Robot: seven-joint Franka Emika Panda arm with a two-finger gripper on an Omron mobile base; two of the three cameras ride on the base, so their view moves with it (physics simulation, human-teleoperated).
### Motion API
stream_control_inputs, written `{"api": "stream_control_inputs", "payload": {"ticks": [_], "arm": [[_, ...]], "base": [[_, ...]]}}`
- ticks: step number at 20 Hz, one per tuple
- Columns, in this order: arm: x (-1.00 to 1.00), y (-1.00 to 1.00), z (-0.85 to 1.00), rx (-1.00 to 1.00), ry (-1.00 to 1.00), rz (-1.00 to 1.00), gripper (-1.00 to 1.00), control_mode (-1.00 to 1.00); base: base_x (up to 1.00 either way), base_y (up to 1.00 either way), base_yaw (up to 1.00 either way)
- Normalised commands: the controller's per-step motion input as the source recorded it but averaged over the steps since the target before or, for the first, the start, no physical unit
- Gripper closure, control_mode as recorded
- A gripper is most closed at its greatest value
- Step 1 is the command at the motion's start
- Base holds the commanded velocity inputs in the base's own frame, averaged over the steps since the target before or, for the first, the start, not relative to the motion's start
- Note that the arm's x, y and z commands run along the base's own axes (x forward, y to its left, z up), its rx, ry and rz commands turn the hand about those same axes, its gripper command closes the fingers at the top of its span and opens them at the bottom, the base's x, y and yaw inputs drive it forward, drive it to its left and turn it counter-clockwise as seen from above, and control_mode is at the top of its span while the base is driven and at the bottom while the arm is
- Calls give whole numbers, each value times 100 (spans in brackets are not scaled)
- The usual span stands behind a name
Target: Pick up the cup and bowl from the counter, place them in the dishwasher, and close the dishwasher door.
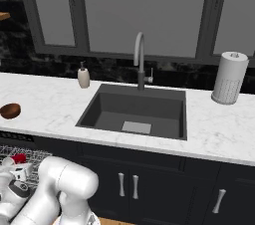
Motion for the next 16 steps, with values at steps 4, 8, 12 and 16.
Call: {"api": "stream_control_inputs", "payload": {"ticks": [4, 8, 12, 16], "arm": [[96, 15, -42, -7, 0, 0, 100, -100], [81, 50, -39, -11, 2, 0, 100, -100], [76, 52, -27, -11, 0, 0, 100, -100], [70, 29, -49, -7, 0, 0, 100, -100]], "base": [[0, 0, 0], [0, 0, 0], [0, 0, 0], [0, 0, 0]]}}
